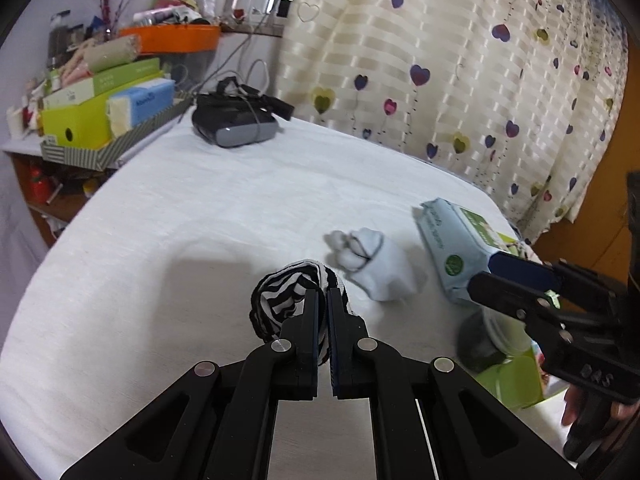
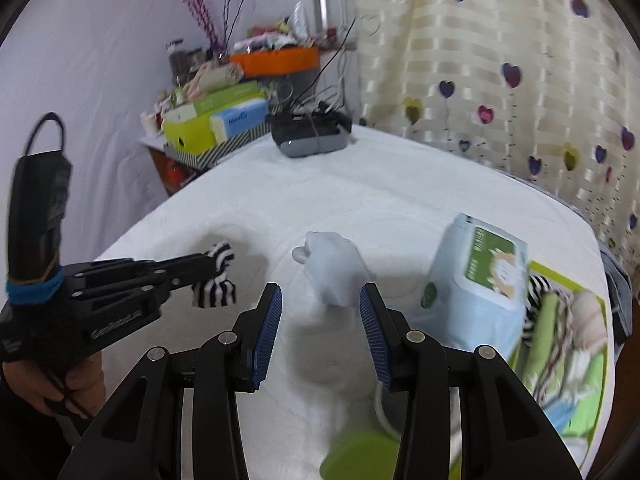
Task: Organize soft objects
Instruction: 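Grasp the grey sock with the right gripper while the left holds the striped sock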
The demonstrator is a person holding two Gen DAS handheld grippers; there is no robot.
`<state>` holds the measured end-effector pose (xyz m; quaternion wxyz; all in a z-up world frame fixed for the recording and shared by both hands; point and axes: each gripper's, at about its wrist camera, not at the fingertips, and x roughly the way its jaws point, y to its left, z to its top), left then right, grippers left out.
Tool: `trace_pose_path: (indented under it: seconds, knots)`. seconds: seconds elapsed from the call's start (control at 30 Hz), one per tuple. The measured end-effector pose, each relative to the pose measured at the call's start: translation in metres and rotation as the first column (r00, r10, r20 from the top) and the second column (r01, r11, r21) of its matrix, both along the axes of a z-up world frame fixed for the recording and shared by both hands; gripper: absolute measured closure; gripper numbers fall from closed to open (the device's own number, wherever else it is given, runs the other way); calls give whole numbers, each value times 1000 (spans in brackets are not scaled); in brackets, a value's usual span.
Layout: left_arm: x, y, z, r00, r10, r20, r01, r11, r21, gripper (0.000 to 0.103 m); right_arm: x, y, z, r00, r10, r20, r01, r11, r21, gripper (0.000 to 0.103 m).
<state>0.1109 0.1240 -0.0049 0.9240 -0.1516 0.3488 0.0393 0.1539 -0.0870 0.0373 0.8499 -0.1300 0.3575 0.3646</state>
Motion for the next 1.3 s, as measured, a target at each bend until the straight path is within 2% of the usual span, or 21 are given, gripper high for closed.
trace_pose_path:
  seconds: [0.3, 0.43, 0.73, 0.87, 0.93, 1.03, 1.2, 1.3]
  knots:
    - [3, 20, -7, 1000, 24, 5, -24, 1000, -11, 99, 29, 42, -19, 992, 103, -67, -113, 981, -160, 61]
    - [5, 24, -9, 1000, 24, 2, -24, 999, -27, 99, 46, 54, -31, 992, 85, -88, -104, 965, -241, 61]
    - [11, 24, -16, 1000, 17, -15, -17, 999, -41, 99, 66, 69, -54, 988, 70, -134, -111, 938, -328, 61]
    - [11, 23, -15, 1000, 17, -15, -17, 999, -37, 99, 67, 66, -49, 989, 56, -140, -96, 949, -300, 61]
    - [10, 22, -15, 1000, 15, -13, -15, 999, -36, 99, 65, 64, -46, 990, 53, -132, -90, 952, -291, 76]
    - [8, 19, -11, 1000, 11, -4, -11, 999, -33, 99, 59, 59, -40, 992, 55, -118, -84, 960, -266, 82]
    - [-1, 10, 2, 1000, 0, 20, 1, 1000, -19, 99, 48, 51, -28, 994, 55, -92, -73, 974, -215, 85]
    - [-7, 4, 9, 999, -8, 38, 9, 1000, -13, 99, 38, 40, -15, 996, 52, -72, -62, 987, -151, 85]
